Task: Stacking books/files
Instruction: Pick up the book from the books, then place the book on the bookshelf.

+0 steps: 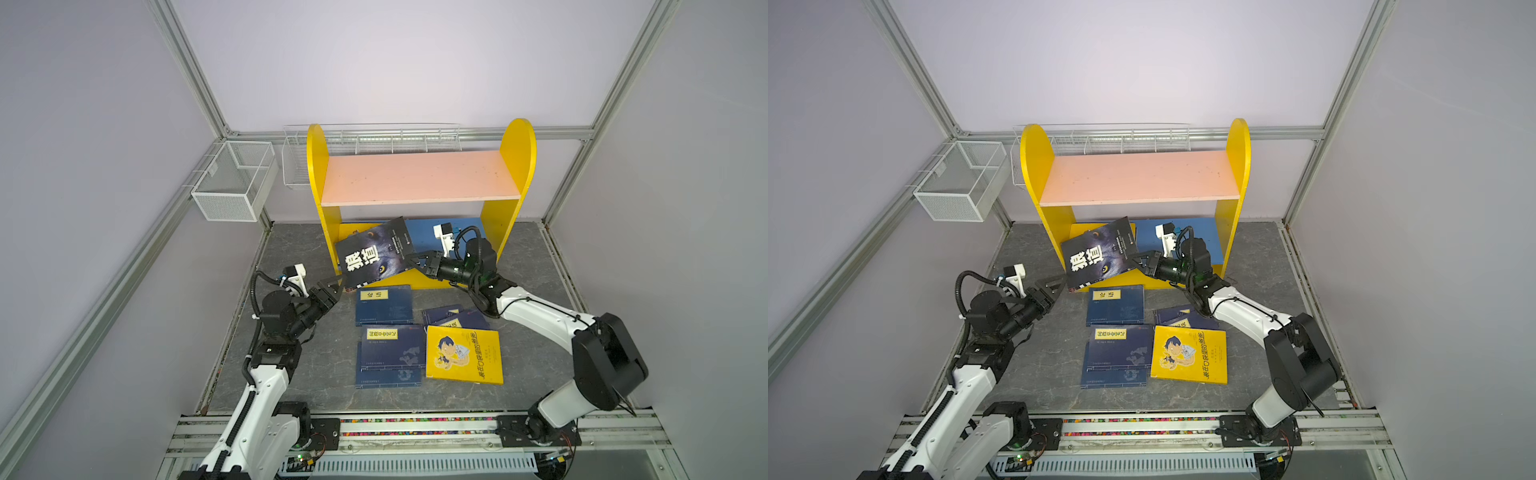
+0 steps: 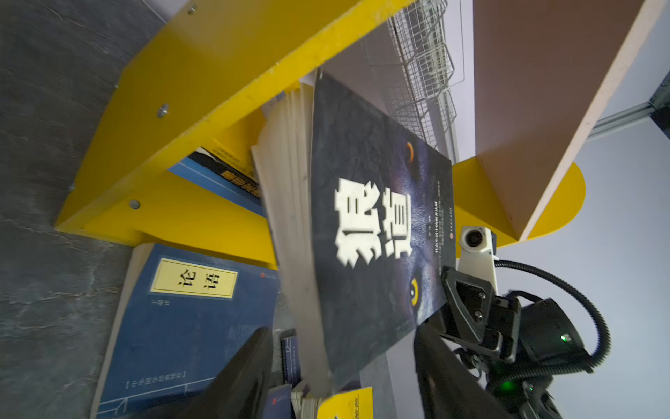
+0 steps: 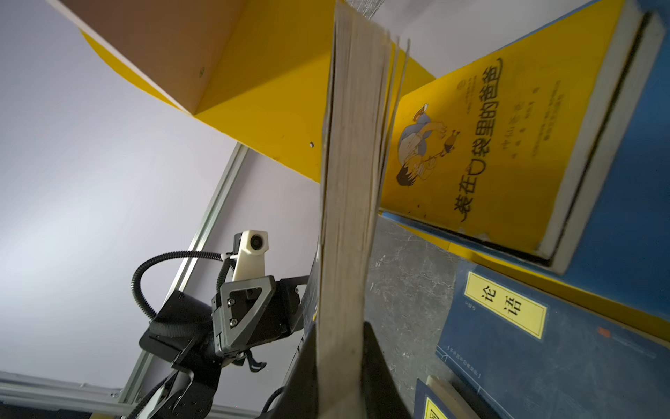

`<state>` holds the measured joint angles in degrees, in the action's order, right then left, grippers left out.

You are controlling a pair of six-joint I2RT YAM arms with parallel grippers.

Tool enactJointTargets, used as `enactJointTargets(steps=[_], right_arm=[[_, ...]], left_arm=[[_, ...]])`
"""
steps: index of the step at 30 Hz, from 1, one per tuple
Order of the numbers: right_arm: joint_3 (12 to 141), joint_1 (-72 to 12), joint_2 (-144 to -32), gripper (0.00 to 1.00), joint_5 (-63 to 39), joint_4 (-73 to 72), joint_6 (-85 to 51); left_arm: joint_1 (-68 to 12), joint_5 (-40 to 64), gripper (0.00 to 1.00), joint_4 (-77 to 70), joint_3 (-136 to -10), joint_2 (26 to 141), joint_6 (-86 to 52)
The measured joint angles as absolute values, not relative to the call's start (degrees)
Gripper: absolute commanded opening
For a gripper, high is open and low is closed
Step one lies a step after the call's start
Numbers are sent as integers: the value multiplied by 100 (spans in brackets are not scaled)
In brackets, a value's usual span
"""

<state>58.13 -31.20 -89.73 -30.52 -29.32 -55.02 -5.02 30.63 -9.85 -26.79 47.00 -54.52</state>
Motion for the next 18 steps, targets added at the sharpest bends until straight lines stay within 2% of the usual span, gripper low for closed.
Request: enactJointTargets(steps=[9,18], right_arm=[[5942,-2906,-8820,7,-2386,-2703,-5308],[6949,-3225,-9797,7,-1828,-2816,-5419]], left_arm=[[-499,1391,64,947,-2928,4648,-5041],[-499,1059,65,1546,-2958,4801,-4856]])
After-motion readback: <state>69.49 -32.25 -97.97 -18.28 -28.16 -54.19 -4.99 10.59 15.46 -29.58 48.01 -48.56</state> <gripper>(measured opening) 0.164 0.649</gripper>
